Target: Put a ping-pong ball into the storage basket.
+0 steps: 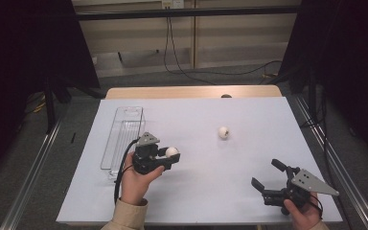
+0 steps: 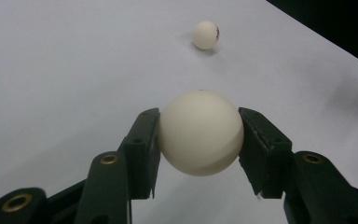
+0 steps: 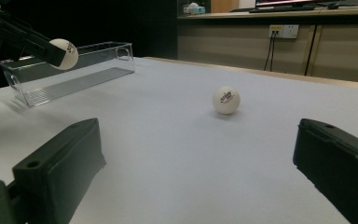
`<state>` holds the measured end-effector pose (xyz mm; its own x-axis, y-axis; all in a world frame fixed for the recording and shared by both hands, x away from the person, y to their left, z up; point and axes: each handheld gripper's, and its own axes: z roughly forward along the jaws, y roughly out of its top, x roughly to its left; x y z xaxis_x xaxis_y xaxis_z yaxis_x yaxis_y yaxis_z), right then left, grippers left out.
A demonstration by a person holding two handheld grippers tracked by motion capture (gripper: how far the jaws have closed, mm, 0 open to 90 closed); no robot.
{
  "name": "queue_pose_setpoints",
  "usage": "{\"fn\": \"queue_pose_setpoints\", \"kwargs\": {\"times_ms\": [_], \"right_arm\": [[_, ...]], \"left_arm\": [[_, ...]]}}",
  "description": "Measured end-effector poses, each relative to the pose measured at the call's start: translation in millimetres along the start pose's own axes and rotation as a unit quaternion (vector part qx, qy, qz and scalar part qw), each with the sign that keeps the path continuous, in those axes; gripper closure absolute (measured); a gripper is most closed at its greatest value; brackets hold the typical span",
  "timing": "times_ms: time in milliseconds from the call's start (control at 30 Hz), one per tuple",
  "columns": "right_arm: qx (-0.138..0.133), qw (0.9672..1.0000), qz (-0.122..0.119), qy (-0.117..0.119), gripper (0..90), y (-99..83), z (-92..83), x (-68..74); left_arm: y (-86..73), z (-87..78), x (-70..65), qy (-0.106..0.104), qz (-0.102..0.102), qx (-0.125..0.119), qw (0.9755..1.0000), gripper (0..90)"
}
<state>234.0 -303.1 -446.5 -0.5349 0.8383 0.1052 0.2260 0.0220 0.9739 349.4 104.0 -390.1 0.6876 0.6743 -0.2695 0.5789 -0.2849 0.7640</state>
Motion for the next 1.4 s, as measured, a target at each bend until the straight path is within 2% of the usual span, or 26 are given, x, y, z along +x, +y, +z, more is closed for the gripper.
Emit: {"fn": "queue_pose_setpoints", "kwargs": {"times_ms": [667,1167,1400], "right_arm": [[0.002,1.0000,-0.003,0.002,0.8,0.0,0.3,0.8],[0.001,1.0000,-0.002,0.001,0.8,0.3,-0.2,0.8],[0.000,1.0000,-0.003,0.001,0.8,0.3,-0.4,0.7]], "left_arm": [[-1.0,-6.5,6.9,0.011,-0.007,-0.003,0.9999,51.0],[-0.8,-12.2,11.4,0.030,-0.006,-0.001,0.9995,51.1],[-0.8,-16.6,14.6,0.035,-0.013,-0.006,0.9993,51.1]]}}
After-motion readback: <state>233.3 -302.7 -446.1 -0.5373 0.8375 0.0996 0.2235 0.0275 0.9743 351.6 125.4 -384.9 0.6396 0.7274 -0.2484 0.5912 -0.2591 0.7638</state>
